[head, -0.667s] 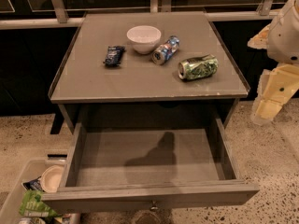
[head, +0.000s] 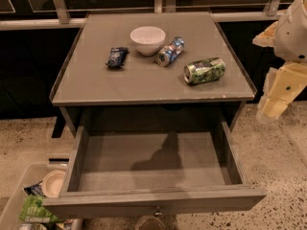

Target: Place green can into top drawer

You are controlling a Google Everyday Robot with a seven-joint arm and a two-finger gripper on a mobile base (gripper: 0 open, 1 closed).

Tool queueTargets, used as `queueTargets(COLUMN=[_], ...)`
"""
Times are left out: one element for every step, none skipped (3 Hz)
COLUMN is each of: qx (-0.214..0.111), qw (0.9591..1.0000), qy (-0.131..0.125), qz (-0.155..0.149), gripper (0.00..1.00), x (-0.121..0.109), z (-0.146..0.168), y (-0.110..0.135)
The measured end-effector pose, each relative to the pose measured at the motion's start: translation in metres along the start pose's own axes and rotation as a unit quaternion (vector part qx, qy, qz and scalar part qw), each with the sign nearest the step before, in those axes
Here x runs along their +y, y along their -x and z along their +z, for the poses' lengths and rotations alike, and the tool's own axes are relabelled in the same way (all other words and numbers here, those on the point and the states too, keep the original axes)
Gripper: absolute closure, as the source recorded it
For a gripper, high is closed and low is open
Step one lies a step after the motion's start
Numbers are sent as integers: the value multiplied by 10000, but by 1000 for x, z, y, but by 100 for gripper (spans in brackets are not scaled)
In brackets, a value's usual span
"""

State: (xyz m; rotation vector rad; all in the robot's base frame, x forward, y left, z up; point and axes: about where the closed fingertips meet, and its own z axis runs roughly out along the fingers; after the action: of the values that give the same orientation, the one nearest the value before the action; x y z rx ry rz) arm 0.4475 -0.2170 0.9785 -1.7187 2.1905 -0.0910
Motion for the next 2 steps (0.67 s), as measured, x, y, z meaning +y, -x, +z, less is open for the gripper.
queueTargets(qx=[-624,-1152], qw=[9980,9933], qy=[-69,40], qz=[-19,68], gripper=[0,0], x=[-35,-86], z=[13,39], y=[0,5])
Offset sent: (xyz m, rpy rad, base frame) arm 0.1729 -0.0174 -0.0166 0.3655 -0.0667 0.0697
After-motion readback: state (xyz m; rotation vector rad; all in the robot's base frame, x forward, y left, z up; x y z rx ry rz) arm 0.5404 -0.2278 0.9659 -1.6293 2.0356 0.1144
